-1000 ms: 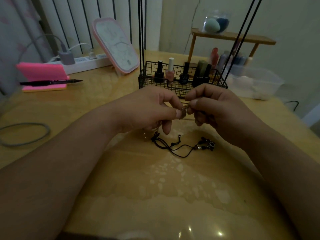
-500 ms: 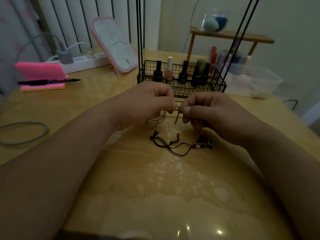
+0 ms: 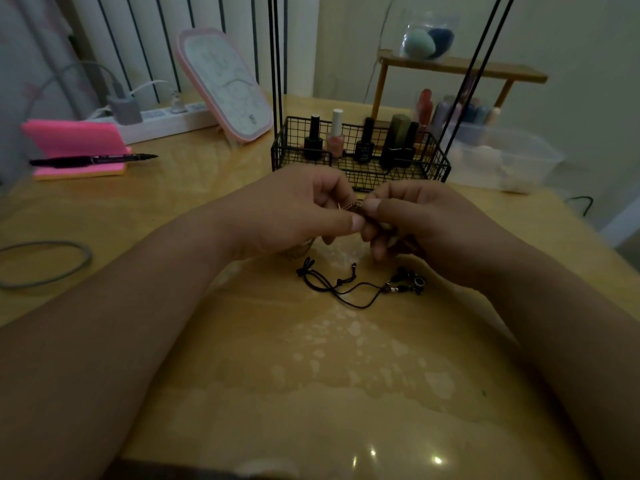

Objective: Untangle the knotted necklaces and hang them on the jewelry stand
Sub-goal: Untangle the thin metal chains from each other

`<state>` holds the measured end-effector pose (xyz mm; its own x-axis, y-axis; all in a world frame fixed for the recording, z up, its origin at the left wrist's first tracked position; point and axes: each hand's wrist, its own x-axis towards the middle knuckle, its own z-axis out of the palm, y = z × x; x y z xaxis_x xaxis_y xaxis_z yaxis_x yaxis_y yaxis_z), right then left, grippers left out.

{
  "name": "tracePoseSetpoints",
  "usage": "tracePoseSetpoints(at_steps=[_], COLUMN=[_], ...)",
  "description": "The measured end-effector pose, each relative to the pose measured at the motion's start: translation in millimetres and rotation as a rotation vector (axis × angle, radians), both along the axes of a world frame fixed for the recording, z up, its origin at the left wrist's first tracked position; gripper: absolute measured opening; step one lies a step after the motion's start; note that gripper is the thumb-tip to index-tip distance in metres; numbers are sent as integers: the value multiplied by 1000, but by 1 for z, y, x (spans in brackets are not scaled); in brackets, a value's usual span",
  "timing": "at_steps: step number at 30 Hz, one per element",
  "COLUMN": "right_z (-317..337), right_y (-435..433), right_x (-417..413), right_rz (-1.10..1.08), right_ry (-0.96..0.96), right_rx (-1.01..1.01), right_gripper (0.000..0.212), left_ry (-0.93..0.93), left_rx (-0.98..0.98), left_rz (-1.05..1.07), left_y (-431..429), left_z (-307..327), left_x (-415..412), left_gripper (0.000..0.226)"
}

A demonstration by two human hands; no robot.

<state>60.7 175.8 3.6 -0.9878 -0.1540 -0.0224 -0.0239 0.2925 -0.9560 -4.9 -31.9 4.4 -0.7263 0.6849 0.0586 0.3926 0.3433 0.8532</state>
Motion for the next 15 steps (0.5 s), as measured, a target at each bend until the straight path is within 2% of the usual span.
tracePoseSetpoints(at_steps=[5,15], right_z=[2,2], right_y=[-4,-3], right_x=[1,0], right_rz=[-9,-17], right_ry=[-26,-90], right_rx=[-11,-43], right_gripper=[12,19], left_ry=[40,0], left_rx=[-1,70], left_rz=[21,48], left_y=[0,-3], left_z=[0,3], left_x=[-1,-2], left_gripper=[6,10])
